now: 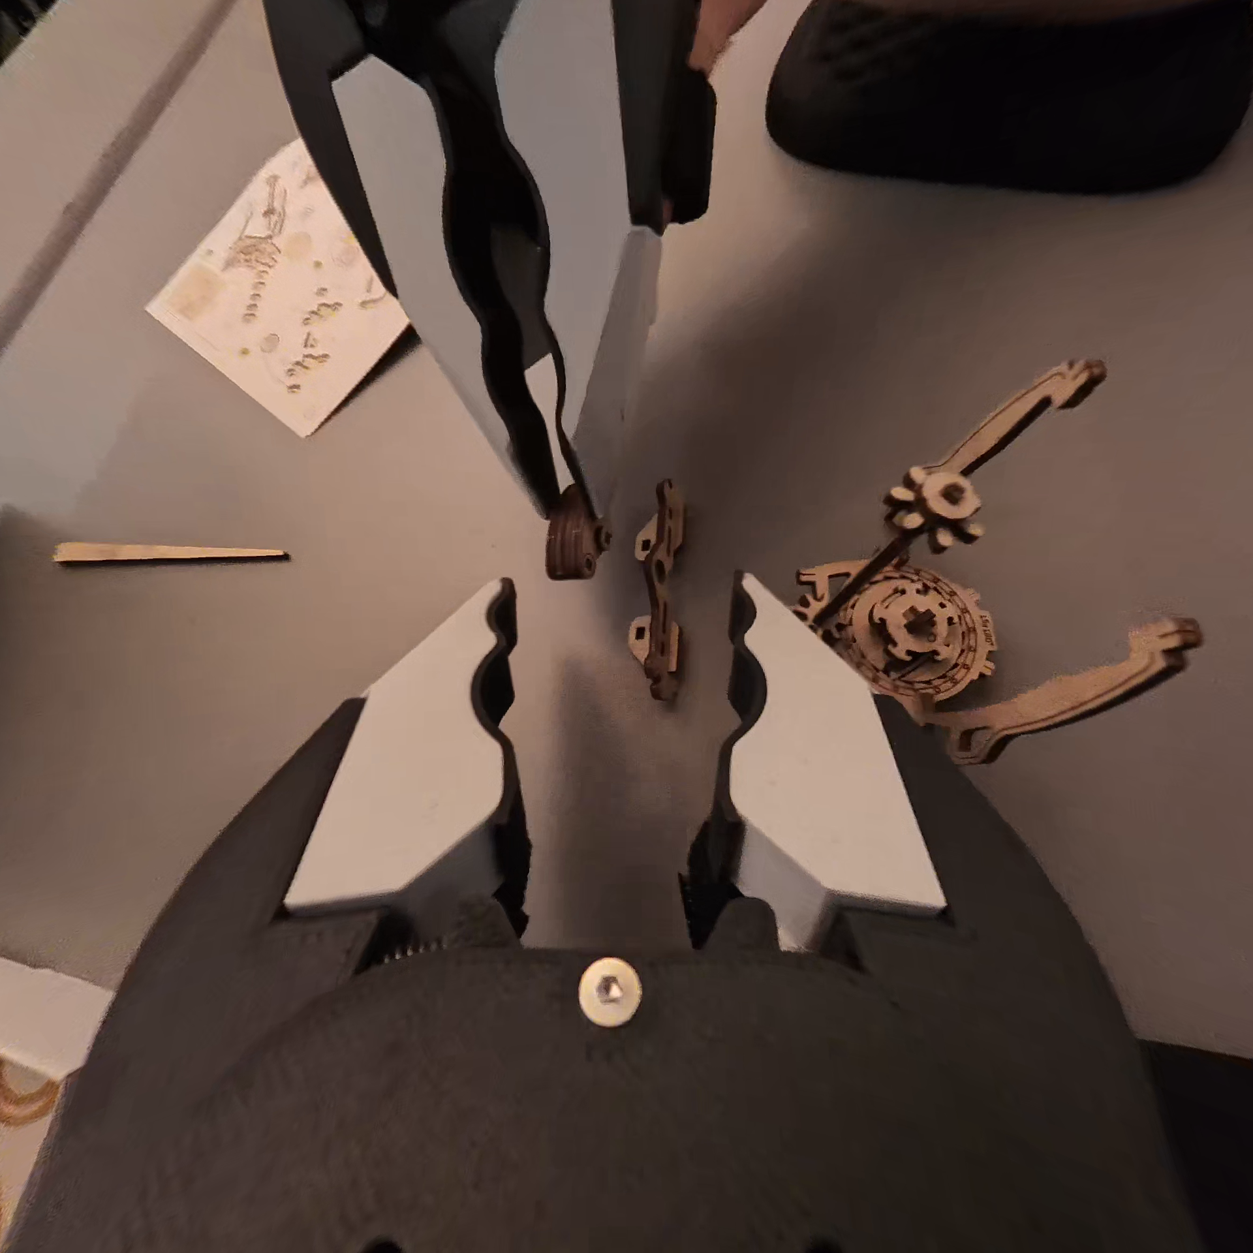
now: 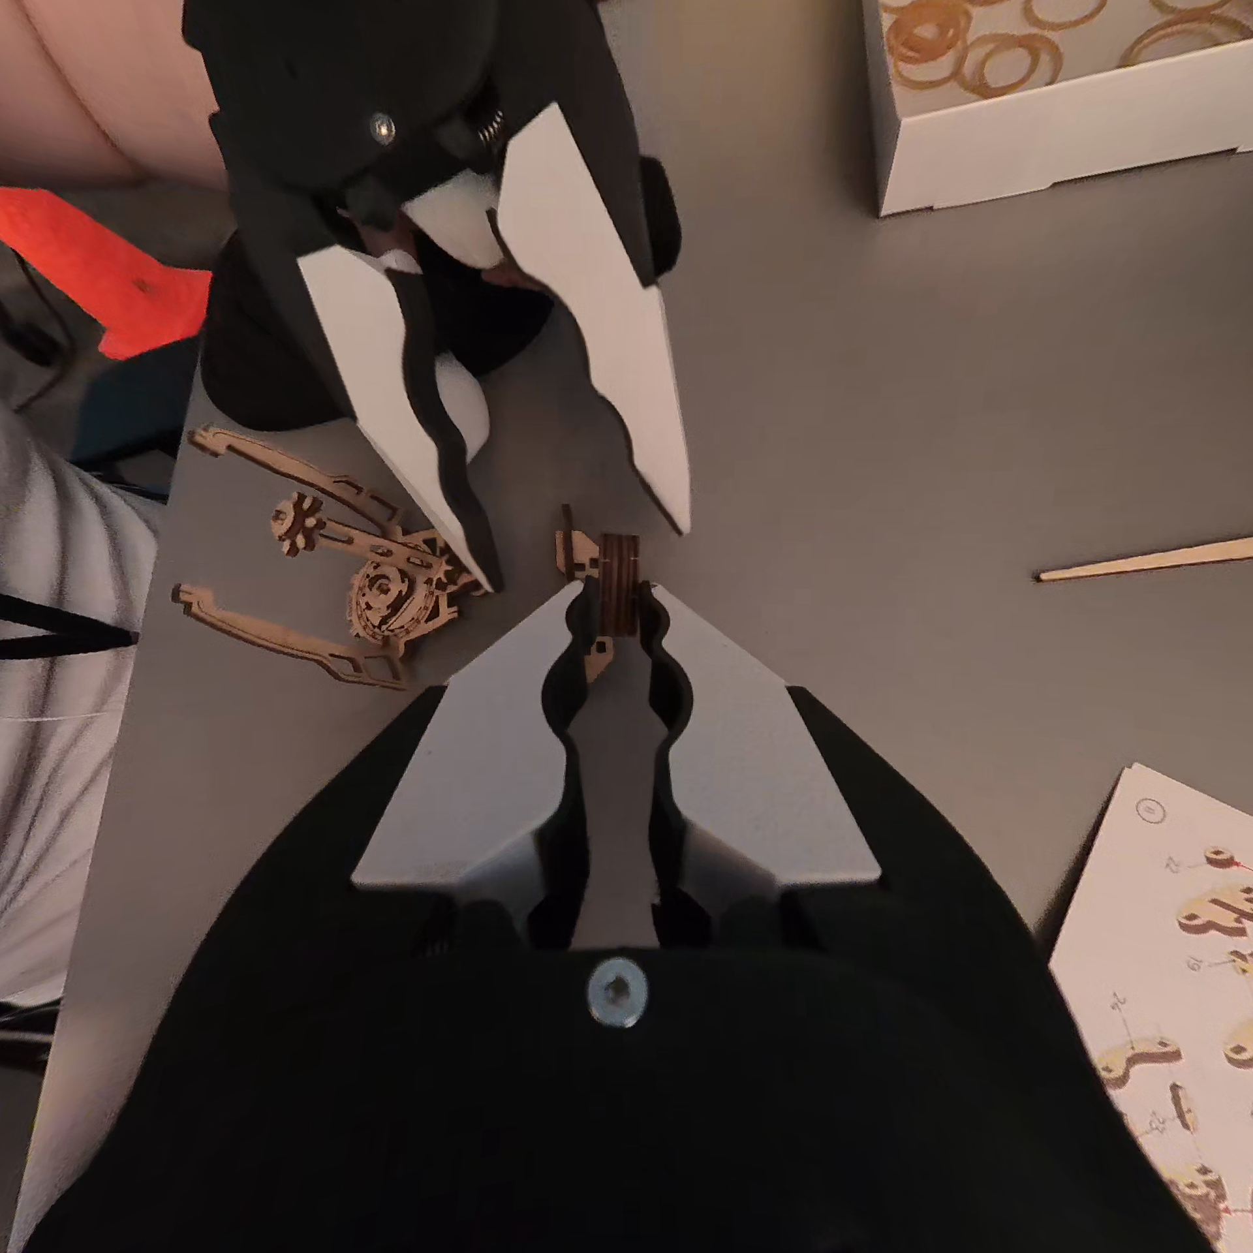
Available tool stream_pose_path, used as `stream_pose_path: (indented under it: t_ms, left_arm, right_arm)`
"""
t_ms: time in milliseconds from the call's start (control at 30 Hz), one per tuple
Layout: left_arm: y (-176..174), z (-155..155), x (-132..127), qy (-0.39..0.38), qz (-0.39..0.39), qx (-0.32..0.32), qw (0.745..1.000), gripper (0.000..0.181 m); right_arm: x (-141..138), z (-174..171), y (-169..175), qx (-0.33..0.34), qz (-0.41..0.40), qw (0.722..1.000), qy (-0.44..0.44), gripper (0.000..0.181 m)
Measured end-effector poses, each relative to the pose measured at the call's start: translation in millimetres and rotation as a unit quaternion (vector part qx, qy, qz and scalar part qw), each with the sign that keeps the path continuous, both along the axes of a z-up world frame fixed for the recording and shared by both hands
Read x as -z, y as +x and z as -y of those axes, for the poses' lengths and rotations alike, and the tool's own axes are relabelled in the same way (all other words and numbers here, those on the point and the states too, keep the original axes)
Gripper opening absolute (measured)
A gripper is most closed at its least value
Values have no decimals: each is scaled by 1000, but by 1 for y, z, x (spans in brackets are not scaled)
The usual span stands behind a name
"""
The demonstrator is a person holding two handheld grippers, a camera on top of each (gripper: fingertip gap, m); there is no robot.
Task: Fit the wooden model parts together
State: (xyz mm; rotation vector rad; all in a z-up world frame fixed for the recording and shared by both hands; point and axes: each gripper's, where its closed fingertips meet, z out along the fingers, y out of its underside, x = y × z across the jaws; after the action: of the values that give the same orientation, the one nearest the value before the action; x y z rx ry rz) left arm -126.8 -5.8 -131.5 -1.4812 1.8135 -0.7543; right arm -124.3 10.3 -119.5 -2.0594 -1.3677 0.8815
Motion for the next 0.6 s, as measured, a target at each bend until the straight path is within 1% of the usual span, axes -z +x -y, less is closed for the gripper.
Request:
stream_pose_path:
  t_ms: [67,233,367,433,533,600]
  left_arm:
    - [2,2,0,-16,13,11,1000,49]
    - [-1,-1,-15,-72,56,9,996,40]
    - [-5,-4,-10,-61,39,11,997,35]
    - [-5,-2,-6,-76,28,12,997,32]
    - [-4,-4,0,-93,15,8,996,33]
    - [-2,-3,-2,-103,21,10,994,33]
  right_arm:
    - [1,0,-3,-1,2,1000,-13,10]
    - [8,4,-2,-8,31,999,-27,10]
    - [13,7,-2,-23,62,997,-30,10]
    - [12,8,-5,-27,63,997,-27,10]
    - [14,9,-4,-28,73,997,-27,10]
    - [15,11,-4,-29,73,997,-29,10]
